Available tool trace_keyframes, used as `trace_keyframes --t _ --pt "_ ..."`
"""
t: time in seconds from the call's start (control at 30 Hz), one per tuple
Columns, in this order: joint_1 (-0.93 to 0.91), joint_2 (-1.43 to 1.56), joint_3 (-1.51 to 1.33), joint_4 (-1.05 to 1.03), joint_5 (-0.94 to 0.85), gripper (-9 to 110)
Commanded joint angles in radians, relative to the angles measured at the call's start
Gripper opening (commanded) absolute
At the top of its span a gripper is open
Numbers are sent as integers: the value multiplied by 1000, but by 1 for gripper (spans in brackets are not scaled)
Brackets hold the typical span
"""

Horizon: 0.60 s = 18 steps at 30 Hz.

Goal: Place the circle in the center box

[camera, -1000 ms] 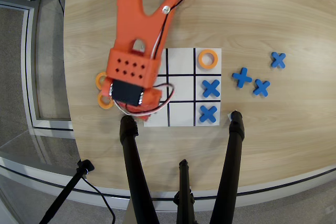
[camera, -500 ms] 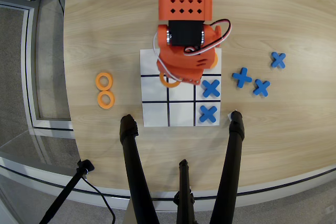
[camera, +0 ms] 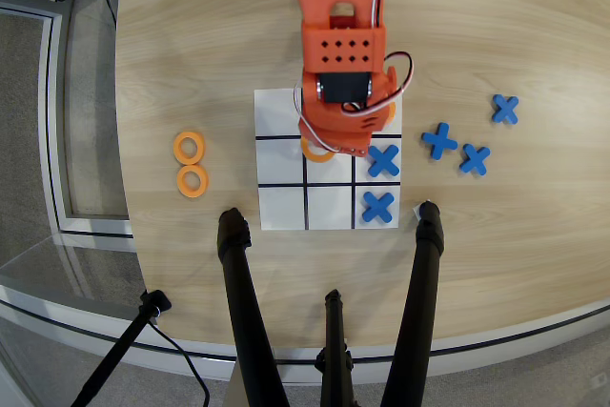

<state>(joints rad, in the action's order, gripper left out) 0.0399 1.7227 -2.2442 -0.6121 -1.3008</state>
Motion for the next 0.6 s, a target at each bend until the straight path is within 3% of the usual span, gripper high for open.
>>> trace_keyframes --t 0.0,0.57 --pt "23 -49 80 18 21 0" --pt "38 -265 313 -14 69 0"
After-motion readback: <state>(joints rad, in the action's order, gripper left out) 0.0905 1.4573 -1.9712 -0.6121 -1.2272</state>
